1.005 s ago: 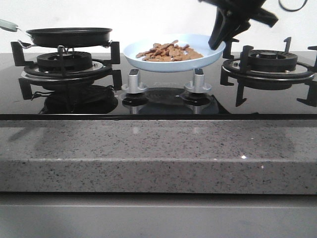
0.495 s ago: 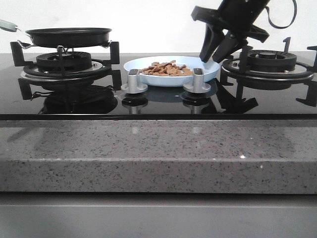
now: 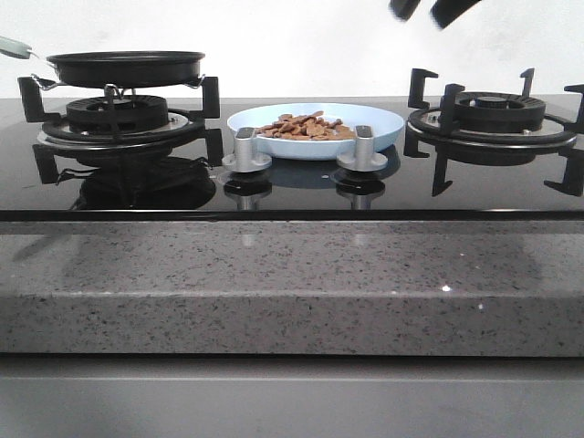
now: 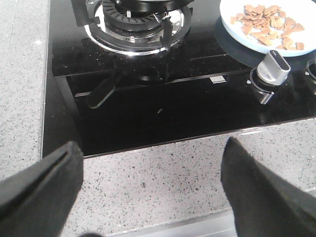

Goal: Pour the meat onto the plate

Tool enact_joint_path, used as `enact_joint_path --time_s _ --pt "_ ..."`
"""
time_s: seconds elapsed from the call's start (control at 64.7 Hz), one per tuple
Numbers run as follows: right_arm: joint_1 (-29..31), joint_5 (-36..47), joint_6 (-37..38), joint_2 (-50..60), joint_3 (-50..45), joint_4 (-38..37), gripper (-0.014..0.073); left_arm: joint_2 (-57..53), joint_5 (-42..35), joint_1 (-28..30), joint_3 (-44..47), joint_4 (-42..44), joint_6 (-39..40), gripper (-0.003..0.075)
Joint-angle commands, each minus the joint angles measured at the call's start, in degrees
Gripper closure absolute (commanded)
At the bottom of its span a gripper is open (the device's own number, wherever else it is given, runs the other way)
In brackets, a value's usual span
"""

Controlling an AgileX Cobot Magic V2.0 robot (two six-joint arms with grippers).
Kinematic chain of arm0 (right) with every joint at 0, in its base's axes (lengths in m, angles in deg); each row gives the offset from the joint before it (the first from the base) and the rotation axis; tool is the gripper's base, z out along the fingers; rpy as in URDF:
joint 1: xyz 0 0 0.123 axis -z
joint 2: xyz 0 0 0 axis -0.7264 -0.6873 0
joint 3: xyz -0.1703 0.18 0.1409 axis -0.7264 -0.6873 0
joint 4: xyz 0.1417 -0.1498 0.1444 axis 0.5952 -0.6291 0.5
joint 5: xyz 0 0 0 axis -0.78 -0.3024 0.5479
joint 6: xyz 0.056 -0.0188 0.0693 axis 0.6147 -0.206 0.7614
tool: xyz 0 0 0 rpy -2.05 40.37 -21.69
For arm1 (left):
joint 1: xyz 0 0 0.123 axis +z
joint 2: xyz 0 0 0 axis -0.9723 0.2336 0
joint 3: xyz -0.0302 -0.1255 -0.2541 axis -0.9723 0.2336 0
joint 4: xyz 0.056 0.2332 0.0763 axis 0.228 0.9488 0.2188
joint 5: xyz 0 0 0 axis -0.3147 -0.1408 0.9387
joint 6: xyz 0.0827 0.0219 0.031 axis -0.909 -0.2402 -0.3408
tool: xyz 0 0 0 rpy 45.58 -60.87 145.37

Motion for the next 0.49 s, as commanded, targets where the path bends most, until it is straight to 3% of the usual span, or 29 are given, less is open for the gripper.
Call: enact_joint_path --time_s 0.0,0.263,0.479 --pt "0.0 4.9 -0.9 11.1 -6.2 -2.4 0.0192 -0.1 -4.2 -0.4 -1.5 -0.4 0.5 0.0154" --pt "0.7 6.0 2.0 34.3 -28.8 -10.0 0.0192 -0.1 -4.2 -0.4 -1.5 -0.4 0.5 0.0154" --pt "1.0 5.7 4.3 56.0 -44.4 -10.5 0.0192 -0.1 -4.2 -0.4 -1.5 -0.4 0.5 0.0154"
